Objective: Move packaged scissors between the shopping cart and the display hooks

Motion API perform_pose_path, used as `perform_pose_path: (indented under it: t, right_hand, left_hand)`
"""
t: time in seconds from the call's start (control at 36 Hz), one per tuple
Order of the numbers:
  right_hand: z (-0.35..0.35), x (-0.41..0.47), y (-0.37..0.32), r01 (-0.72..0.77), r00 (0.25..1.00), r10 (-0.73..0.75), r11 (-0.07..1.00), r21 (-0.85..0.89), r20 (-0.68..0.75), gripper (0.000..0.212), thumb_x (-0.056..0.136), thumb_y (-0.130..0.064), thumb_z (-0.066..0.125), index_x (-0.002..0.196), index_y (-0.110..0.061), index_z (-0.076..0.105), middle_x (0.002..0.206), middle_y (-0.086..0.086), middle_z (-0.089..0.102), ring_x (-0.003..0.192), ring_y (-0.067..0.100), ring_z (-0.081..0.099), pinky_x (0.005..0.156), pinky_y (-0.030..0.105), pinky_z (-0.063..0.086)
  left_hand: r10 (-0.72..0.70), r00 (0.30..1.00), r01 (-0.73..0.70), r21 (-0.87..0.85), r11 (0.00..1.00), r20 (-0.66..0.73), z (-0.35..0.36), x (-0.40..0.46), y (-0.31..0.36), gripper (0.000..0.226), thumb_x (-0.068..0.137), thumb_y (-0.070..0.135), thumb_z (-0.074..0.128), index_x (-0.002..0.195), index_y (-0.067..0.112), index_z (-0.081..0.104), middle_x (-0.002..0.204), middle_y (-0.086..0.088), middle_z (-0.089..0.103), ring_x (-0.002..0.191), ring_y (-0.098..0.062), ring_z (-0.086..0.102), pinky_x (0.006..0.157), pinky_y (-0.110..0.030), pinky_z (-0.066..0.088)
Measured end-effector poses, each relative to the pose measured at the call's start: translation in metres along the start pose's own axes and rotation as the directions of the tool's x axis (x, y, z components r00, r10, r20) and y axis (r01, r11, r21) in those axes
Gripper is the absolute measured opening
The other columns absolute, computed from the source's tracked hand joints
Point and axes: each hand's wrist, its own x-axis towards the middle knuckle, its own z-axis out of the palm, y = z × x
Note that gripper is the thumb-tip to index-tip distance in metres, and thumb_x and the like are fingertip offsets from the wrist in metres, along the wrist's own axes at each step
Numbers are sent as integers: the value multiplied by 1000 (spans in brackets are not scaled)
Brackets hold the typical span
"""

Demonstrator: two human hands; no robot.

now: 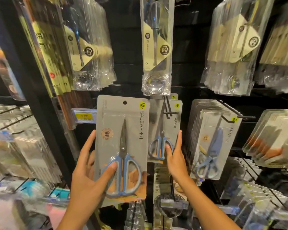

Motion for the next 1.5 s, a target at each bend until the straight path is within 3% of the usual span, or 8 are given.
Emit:
perform_pose_path:
  t: [0.11,0.31,0.44,0.56,0.75,0.86,1.08,1.5]
  right_hand:
    - [-1,8,-13,-21,1000,21,1000,-11,4,73,108,-37,37,154,-47,-19,143,13,50,106,41,64,84,52,54]
    - [-5,7,-1,-8,1000,8,999,33,-20,67,108,-34,41,160,-38,-1,165,-2,12,147,25,32,113,36,32]
    - [-8,-14,6,50,999,-50,994,94,5,60,105,-24,50,156,-41,23,159,-14,25,143,12,38,116,48,39]
    - [-20,-31,-11,96,993,-106,980,173,48,55,104,-15,51,150,-43,36,149,-14,41,128,-9,46,109,41,48]
    - [-50,-73,-70,192,953,-263,909,371,150,55,102,-23,55,150,-40,35,139,-18,56,130,11,55,104,35,48]
    - [-56,-89,-87,170,928,-287,894,413,239,64,98,-31,56,150,-51,25,137,-30,54,127,1,57,100,18,48]
    - [-54,-100,-74,102,970,-185,896,432,156,70,102,-5,54,152,-49,32,136,-3,64,124,20,64,104,52,51]
    - [-77,-104,-55,87,992,-116,923,375,58,69,101,-6,55,146,-56,38,130,-11,66,122,11,63,103,37,54]
  left_hand:
    - [-1,1000,1,-5,1000,-3,-1,1,2,89,75,18,73,150,46,33,125,44,57,115,10,60,81,-9,54]
    - [13,1000,-13,-9,1000,5,-5,2,0,89,75,20,74,150,48,34,132,35,57,121,3,60,87,-13,54]
    - [24,1000,-23,-27,999,15,-6,0,-1,89,78,12,72,152,42,33,131,33,60,120,1,62,86,-14,55]
    - [22,1000,-22,-36,999,19,-4,-3,1,87,80,8,71,151,40,33,126,35,62,118,4,62,83,-12,55]
    - [14,998,-10,-62,998,59,4,-13,-2,87,81,6,70,152,40,33,130,27,63,119,-3,64,87,-17,56]
    - [8,995,-3,-52,999,104,10,-18,-10,88,81,9,72,152,41,33,139,24,58,125,-6,60,93,-21,55]
    - [-51,985,64,-76,995,162,26,-23,-27,88,82,6,73,151,42,33,137,25,59,124,-2,60,91,-17,54]
    - [-98,920,106,-1,994,380,42,-20,-44,91,88,20,74,149,62,20,146,16,54,131,-7,56,104,-34,52]
